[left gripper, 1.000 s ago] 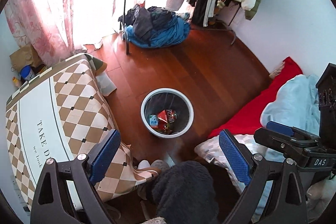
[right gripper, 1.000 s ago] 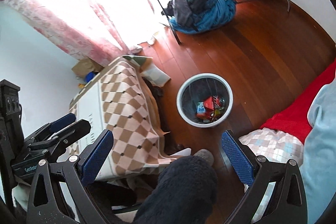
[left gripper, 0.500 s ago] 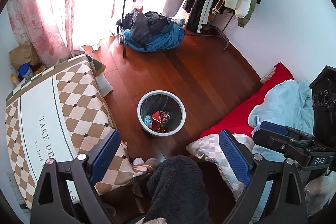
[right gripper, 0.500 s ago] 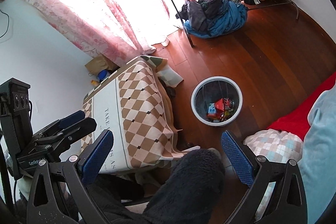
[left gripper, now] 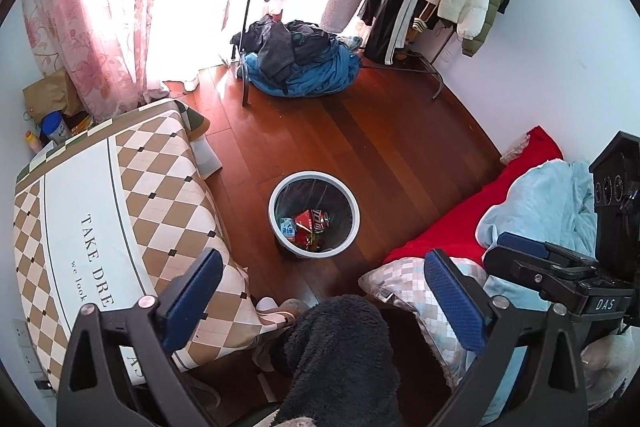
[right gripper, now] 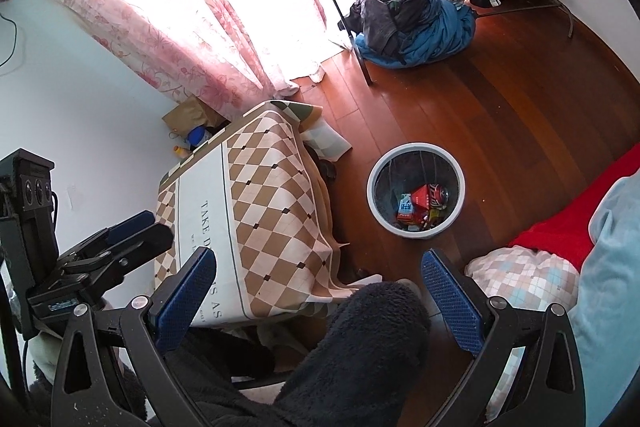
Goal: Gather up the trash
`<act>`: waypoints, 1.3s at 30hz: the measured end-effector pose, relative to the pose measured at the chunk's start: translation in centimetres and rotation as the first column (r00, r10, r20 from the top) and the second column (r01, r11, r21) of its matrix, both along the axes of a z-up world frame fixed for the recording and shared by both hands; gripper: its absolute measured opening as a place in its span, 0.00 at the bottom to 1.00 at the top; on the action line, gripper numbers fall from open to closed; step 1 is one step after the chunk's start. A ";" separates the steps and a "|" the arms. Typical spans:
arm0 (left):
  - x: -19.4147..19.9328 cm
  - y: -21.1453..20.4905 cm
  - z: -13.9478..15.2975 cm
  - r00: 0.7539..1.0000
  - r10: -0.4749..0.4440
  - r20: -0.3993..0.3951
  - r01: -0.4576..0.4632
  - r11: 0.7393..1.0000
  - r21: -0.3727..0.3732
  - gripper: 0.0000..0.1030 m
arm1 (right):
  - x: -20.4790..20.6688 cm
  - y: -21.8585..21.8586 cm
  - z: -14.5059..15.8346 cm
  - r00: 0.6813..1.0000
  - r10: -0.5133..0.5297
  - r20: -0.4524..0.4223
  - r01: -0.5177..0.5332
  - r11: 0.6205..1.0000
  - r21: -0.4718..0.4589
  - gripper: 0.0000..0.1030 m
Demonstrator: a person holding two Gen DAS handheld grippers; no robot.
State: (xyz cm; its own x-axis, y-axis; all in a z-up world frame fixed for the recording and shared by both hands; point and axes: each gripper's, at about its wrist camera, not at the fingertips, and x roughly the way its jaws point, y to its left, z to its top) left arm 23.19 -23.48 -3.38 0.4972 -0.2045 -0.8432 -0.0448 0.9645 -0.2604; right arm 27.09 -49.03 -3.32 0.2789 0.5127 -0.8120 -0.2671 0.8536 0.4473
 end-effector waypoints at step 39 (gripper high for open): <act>0.1 -0.3 0.6 0.999 -0.046 -0.024 0.045 0.999 -0.022 1.00 | 0.0 0.0 0.4 0.999 0.036 -0.012 -0.037 0.999 -0.031 1.00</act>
